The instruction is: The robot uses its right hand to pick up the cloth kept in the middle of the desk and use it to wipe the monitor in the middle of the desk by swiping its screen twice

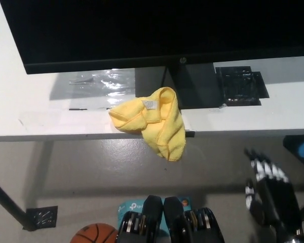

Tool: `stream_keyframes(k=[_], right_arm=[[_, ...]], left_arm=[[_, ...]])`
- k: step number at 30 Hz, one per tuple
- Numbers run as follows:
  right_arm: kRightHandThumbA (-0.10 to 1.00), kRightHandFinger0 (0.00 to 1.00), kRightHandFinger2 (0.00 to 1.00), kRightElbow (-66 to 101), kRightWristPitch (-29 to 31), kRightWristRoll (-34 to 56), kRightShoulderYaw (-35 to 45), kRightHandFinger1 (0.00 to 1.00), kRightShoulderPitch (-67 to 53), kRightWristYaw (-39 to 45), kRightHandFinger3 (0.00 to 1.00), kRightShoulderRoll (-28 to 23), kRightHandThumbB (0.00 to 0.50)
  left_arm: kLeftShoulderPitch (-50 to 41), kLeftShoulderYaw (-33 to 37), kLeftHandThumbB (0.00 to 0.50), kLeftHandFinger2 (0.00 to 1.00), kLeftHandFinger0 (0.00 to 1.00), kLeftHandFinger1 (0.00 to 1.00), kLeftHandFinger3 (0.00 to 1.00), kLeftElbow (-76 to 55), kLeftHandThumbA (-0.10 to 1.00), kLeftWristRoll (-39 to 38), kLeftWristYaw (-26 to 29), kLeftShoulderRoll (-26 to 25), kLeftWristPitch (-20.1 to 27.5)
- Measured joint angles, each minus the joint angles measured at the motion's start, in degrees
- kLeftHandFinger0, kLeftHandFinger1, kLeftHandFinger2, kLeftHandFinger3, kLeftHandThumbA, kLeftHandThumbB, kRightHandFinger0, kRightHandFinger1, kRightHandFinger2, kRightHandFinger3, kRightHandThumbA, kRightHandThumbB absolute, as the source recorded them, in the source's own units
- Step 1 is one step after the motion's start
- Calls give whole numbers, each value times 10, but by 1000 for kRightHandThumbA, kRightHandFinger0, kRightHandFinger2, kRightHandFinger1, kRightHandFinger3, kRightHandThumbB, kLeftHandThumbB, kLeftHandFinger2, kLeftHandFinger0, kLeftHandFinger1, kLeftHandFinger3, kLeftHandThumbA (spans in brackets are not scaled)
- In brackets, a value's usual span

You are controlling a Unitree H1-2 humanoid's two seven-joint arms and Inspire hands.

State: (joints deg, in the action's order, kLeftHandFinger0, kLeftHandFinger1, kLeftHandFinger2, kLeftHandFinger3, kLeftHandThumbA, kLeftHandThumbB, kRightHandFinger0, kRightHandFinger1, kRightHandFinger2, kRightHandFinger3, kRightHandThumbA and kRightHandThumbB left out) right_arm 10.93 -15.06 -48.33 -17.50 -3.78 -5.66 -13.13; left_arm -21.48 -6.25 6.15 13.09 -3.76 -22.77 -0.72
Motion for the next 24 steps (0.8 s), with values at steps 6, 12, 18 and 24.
stream_keyframes(k=[6,12,18,24], right_arm=[[-100,624,845,-35,19,62,48,728,-30,0,872,33,97],[-100,563,754,-65,39,133,94,650,-27,0,848,61,98],[-100,547,690,-92,66,200,120,614,-26,1,847,81,86],[-100,541,684,-110,87,238,123,603,-26,4,885,87,71]], left_arm=[[7,0,0,715,528,554,928,3,261,0,0,0,1],[10,0,0,703,518,541,921,3,256,2,0,0,0],[7,0,0,707,517,546,934,1,275,2,0,0,0],[-1,-5,0,695,516,539,911,-3,297,1,-1,-2,-1]])
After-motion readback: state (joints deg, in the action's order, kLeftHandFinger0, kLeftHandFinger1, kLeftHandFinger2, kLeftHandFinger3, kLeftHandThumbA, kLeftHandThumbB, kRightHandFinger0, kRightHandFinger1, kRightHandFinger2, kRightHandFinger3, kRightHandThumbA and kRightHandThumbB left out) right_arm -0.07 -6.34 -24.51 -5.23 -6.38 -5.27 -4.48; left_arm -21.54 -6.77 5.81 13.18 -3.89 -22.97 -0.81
